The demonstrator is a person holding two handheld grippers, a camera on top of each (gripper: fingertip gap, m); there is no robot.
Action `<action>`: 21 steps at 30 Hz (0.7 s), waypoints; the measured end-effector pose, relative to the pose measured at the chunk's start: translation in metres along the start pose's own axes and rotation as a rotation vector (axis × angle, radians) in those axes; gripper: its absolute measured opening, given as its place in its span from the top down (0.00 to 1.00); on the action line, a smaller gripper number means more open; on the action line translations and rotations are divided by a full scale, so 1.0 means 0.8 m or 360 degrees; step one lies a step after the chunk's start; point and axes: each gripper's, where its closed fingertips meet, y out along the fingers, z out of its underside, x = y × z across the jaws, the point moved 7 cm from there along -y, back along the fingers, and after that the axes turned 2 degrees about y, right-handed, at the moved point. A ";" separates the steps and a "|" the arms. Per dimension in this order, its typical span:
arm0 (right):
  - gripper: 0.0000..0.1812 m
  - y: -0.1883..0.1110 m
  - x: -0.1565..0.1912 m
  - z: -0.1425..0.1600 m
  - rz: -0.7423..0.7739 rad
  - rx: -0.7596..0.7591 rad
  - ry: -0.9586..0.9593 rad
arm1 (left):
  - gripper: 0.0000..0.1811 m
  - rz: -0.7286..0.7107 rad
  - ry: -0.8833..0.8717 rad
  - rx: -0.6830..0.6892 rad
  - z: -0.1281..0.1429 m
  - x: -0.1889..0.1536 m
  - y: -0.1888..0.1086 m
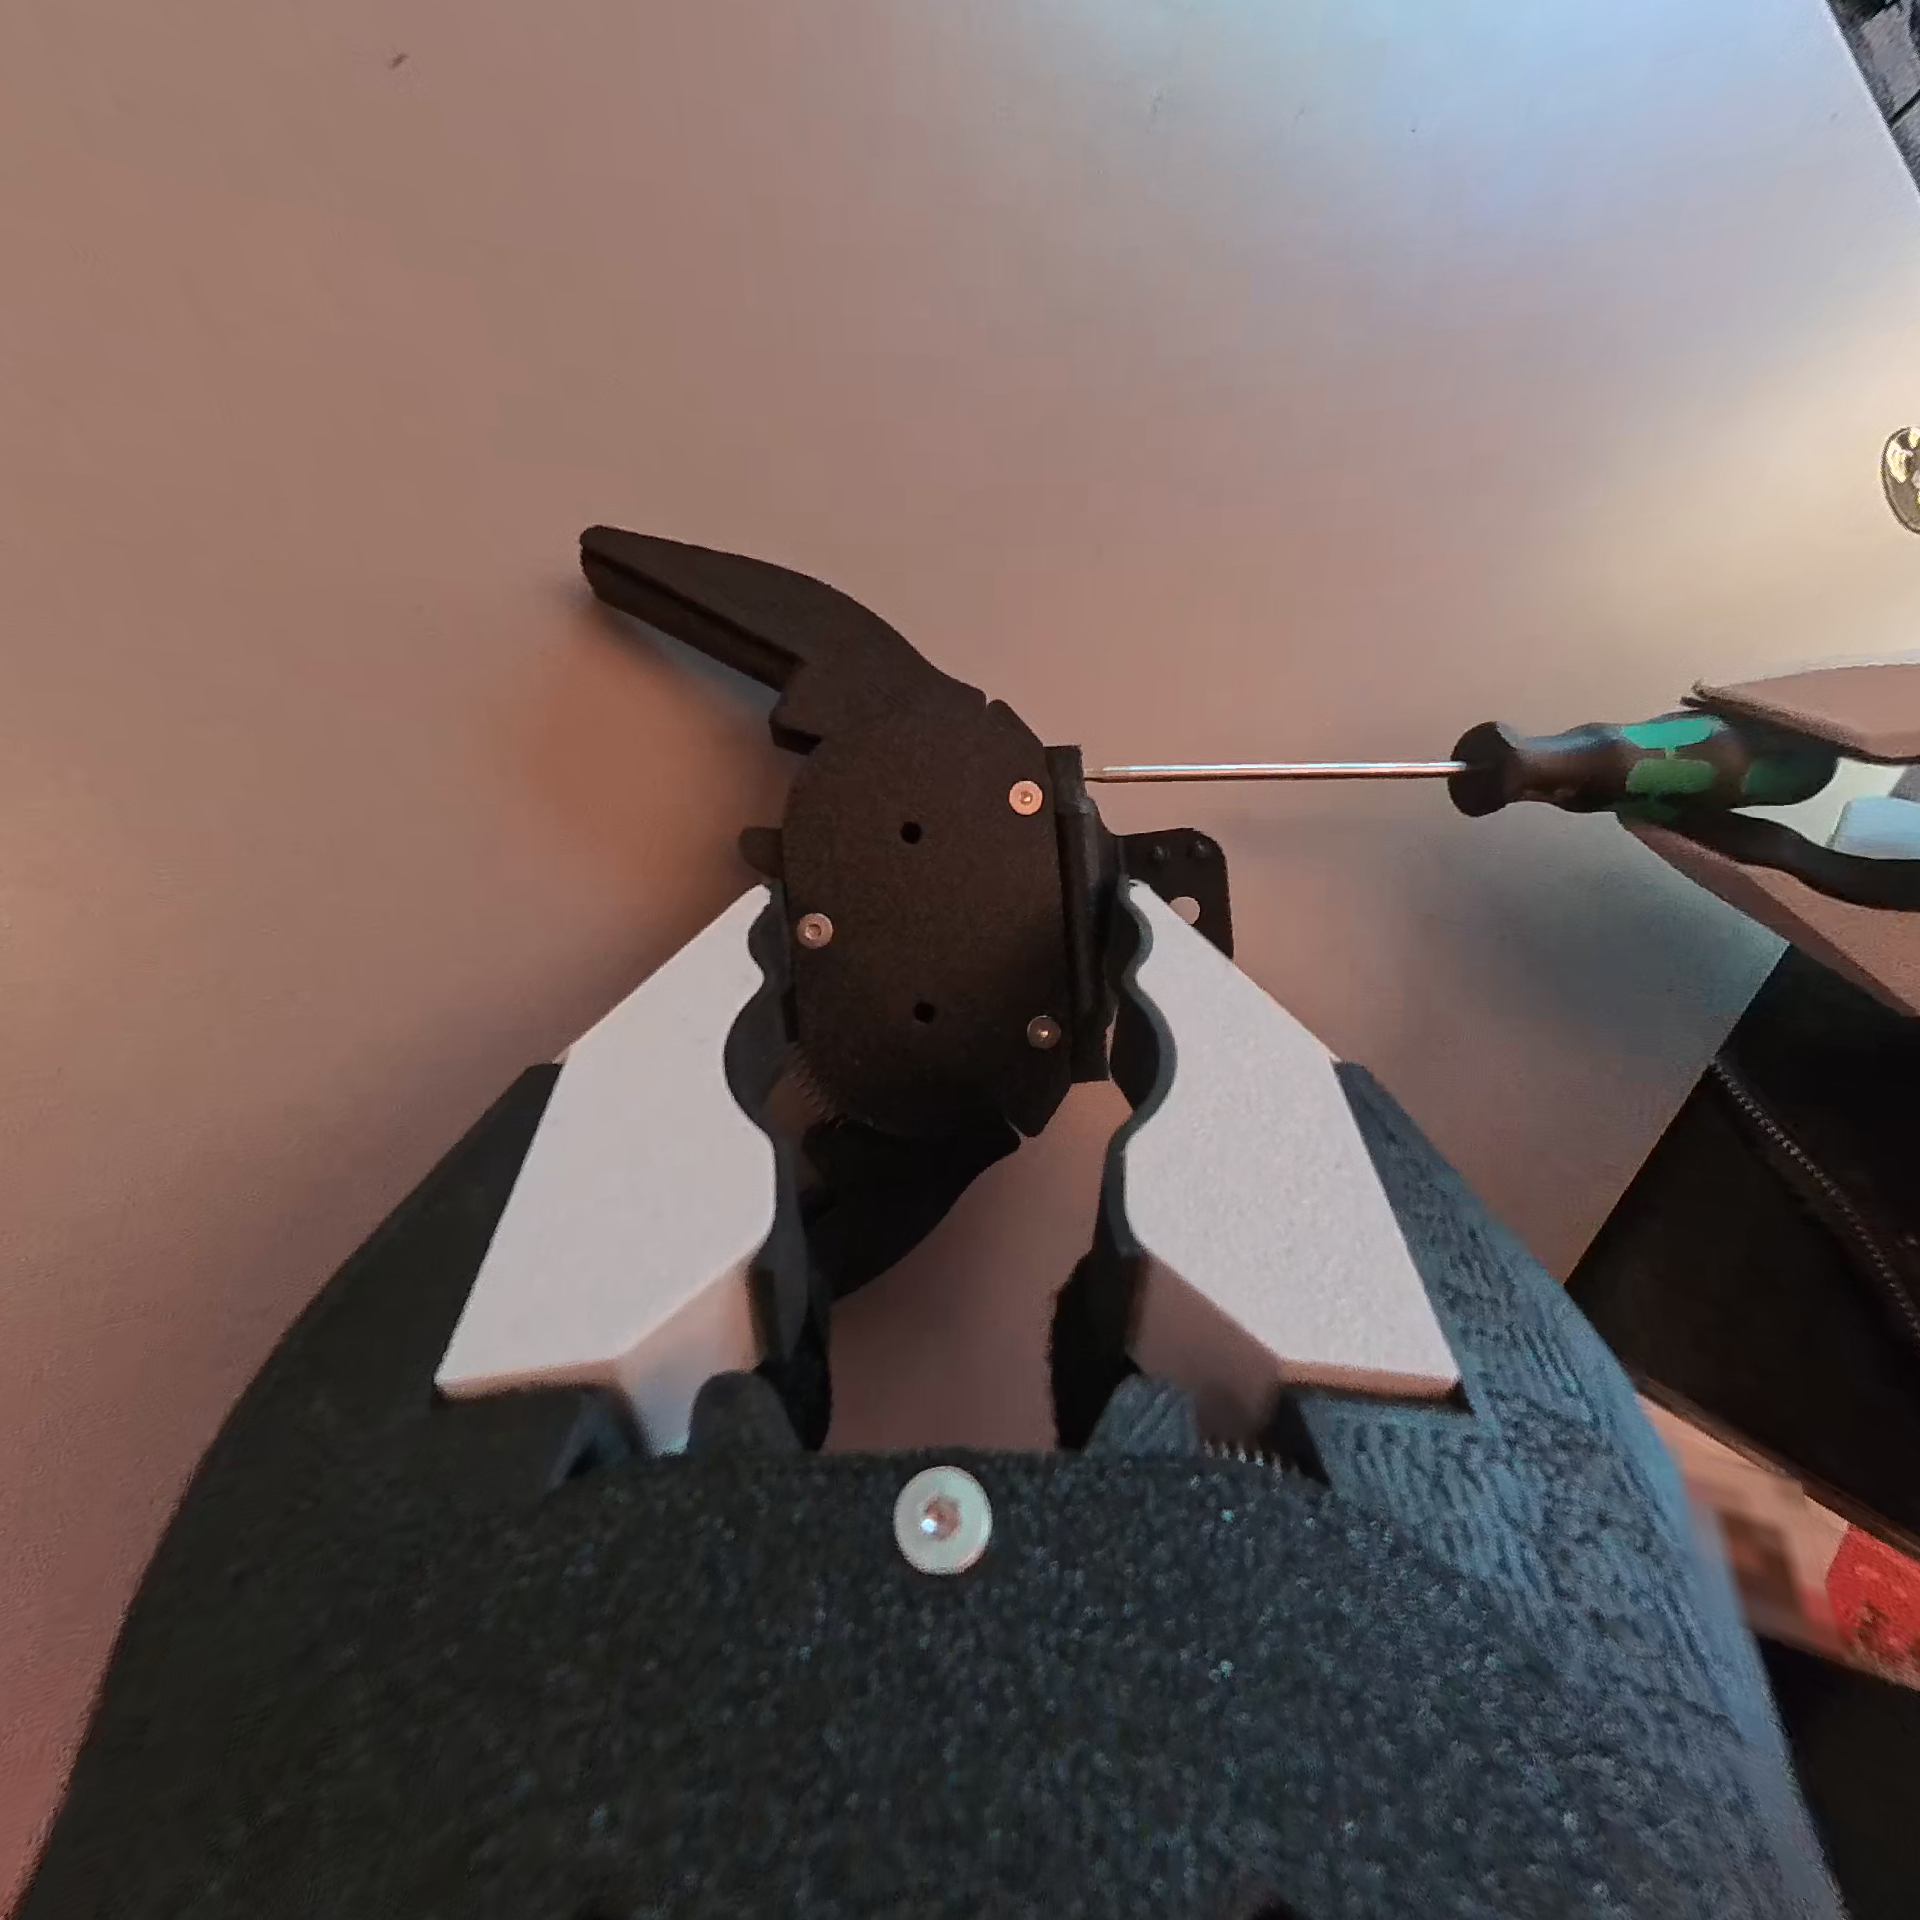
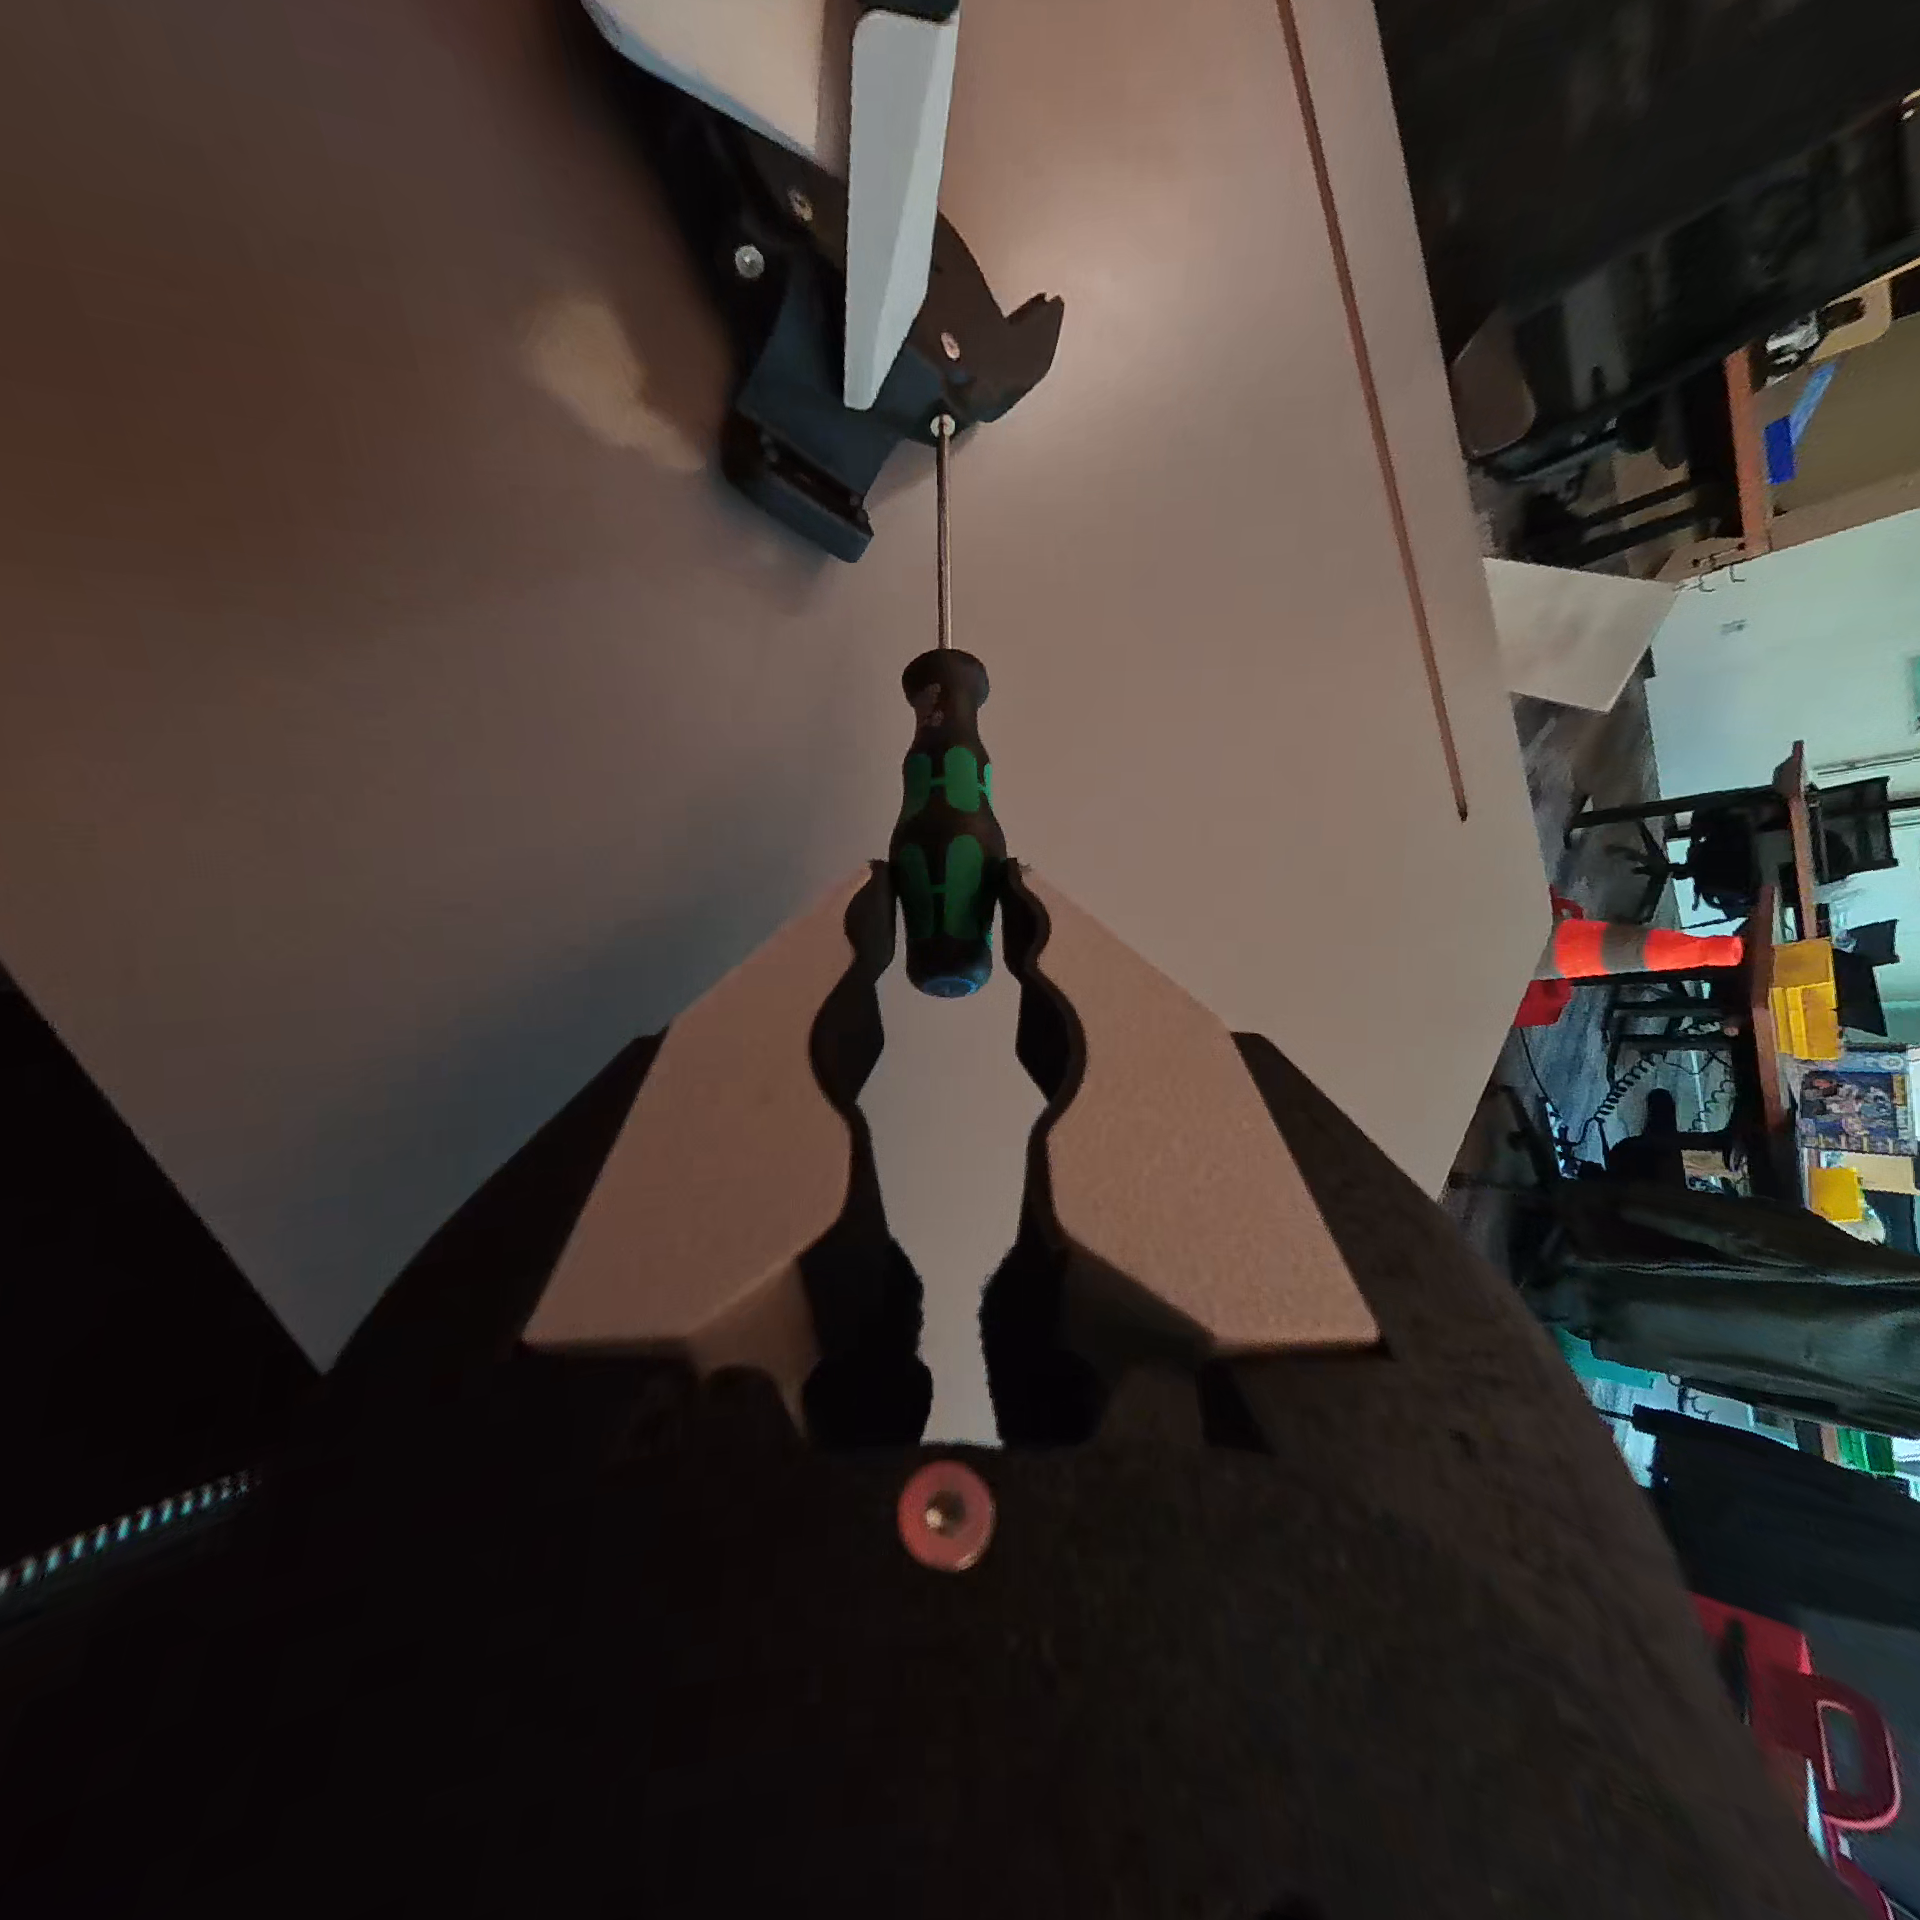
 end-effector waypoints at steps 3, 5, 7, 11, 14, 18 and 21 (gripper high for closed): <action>0.89 0.003 -0.001 0.002 -0.0012 0.0008 0.0040 | 0.50 0.0016 -0.0119 -0.0026 -0.001 -0.004 -0.009; 0.89 0.005 -0.001 0.004 -0.0028 0.0016 0.0072 | 0.50 -0.0020 -0.0173 -0.0100 0.000 -0.012 -0.031; 0.89 0.006 -0.001 0.006 -0.0024 0.0018 0.0074 | 0.57 0.0032 -0.0317 -0.0262 0.001 -0.029 -0.048; 0.89 0.006 0.001 0.007 0.0003 0.0004 0.0070 | 0.73 0.0538 -0.0884 -0.0511 0.008 -0.078 -0.025; 0.89 0.007 0.004 0.005 0.0034 -0.0021 0.0061 | 0.80 0.0672 -0.1242 -0.0587 0.018 -0.085 0.004; 0.89 0.008 0.005 0.005 0.0049 -0.0044 0.0074 | 0.86 0.0591 -0.1455 -0.0663 0.020 -0.080 0.014; 0.89 0.010 0.005 0.006 0.0048 -0.0061 0.0085 | 0.89 0.0633 -0.1594 -0.0698 0.015 -0.094 0.026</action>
